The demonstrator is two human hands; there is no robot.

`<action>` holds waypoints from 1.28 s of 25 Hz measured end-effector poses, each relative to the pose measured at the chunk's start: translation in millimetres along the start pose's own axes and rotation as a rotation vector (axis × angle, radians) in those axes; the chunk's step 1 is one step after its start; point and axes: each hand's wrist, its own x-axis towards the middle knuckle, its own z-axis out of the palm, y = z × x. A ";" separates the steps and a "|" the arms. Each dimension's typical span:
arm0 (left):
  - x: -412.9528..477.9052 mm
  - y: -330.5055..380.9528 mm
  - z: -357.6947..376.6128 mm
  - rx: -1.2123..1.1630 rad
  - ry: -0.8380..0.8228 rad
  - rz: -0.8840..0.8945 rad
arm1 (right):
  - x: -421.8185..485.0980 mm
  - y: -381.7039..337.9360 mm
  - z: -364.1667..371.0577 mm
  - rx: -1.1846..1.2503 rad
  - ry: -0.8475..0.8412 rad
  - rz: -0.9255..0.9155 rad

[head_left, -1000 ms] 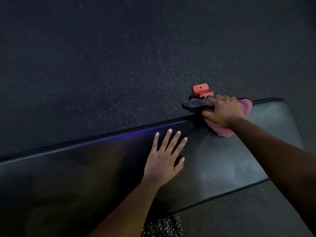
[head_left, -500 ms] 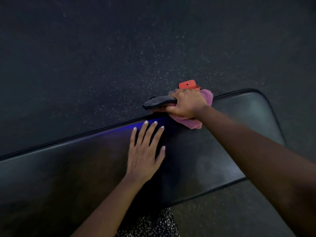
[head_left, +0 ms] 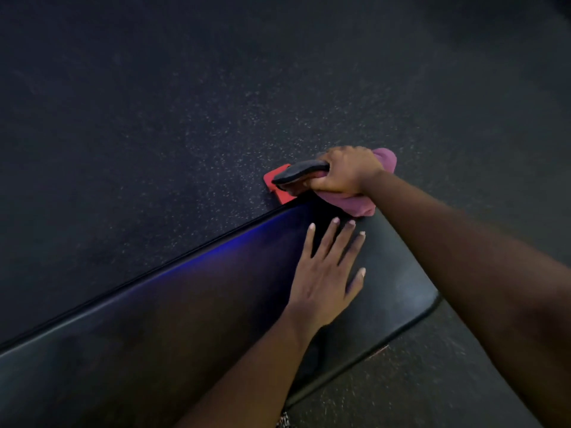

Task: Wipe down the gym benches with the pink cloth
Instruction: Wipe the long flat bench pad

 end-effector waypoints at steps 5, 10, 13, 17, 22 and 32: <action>-3.9 7.4 22.5 0.065 -0.009 0.037 | -29.6 69.7 11.3 0.310 0.045 0.156; -4.4 7.9 24.0 0.062 -0.039 0.027 | -99.3 92.2 40.7 0.566 0.141 0.304; -3.0 8.5 22.5 0.075 -0.057 0.031 | -160.3 99.4 62.0 0.680 0.189 0.427; -1.9 8.2 22.5 0.088 -0.053 0.035 | -223.8 90.4 89.8 0.792 0.213 0.564; -4.2 9.3 20.7 0.057 -0.051 0.052 | -278.0 44.5 107.7 0.931 0.392 0.811; -83.0 12.0 -95.1 -0.363 -0.641 0.177 | -446.0 -83.9 61.3 1.171 0.311 1.061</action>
